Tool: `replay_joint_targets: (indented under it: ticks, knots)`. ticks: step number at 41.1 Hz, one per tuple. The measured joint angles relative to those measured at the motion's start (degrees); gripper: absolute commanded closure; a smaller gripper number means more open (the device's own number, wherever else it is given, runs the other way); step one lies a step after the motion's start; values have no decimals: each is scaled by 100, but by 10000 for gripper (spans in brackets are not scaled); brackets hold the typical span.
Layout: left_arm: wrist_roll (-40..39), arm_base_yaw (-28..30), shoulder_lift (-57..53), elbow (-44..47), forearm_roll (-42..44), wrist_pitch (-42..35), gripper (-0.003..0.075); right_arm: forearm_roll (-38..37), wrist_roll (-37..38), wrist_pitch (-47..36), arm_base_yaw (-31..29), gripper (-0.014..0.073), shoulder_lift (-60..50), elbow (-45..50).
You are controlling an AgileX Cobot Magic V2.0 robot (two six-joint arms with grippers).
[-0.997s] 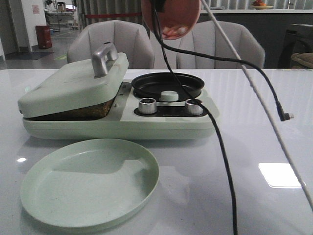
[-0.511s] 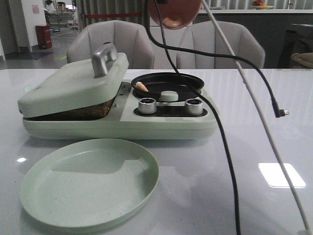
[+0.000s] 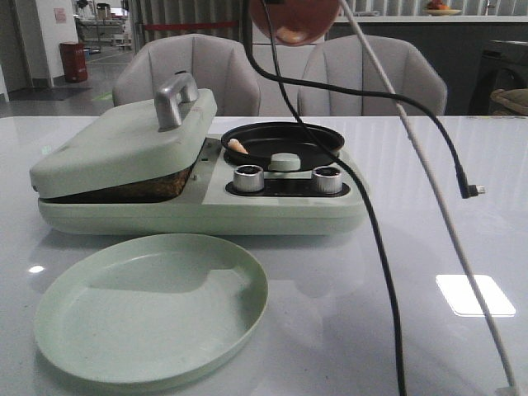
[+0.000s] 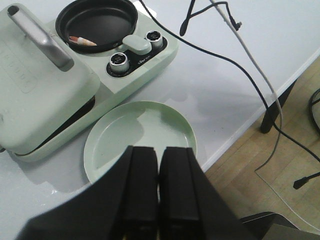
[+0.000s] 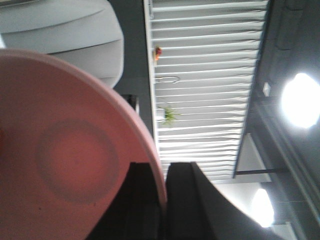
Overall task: Make breakfast with bread and shrimp
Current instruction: 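Hold the pink bowl tilted above the frying pan to drop shrimp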
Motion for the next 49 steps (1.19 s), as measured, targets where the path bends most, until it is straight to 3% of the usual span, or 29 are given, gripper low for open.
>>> replay_joint_targets:
  ticks: [36,43,49]
  knots:
    - [0,0,0,0,3,0,597,-647,305,166,0,528,-9,0]
    - [0,0,0,0,13,0,597,66,316,166,-11,528,-20,0]
    - [0,0,0,0,13,0,597,1132,-16,282,-97,528,-151,0]
